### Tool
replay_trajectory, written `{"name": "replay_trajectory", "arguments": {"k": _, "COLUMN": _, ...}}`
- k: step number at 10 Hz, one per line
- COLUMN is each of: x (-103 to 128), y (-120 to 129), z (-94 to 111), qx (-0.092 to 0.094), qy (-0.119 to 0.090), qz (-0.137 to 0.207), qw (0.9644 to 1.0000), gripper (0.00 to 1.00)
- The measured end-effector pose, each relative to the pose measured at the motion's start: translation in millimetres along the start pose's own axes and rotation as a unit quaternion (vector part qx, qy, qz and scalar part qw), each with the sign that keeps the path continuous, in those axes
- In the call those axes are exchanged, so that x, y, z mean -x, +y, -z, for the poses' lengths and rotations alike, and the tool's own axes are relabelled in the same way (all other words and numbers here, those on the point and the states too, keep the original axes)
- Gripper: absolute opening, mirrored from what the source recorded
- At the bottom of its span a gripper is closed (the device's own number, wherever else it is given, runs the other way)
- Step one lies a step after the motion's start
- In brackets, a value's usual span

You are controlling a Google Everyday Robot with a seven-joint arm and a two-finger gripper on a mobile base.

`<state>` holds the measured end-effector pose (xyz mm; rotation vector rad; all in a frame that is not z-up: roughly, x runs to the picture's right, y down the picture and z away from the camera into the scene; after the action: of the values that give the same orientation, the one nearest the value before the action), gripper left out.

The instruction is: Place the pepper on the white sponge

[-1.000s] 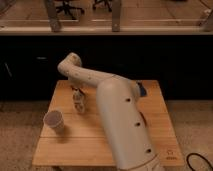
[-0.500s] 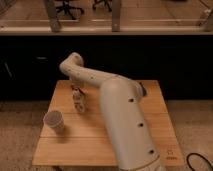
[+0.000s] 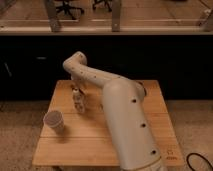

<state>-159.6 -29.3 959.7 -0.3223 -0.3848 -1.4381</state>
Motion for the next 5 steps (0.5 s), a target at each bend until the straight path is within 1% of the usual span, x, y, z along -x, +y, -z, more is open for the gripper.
{"name": "replay_trajectory", "arguments": {"k": 2, "x": 2.9, "y": -3.0, "z": -3.8, "qx": -0.008, "qy": -0.015, "qz": -0.001, "qw": 0.9999, "gripper": 0.80}}
{"name": "replay_trajectory", "arguments": {"k": 5, "x": 6.8, "y": -1.4, "z": -8.9, "qx": -0.013, "qy": -0.032, "qz": -0.002, "qw": 0.9994, "gripper": 0.80}}
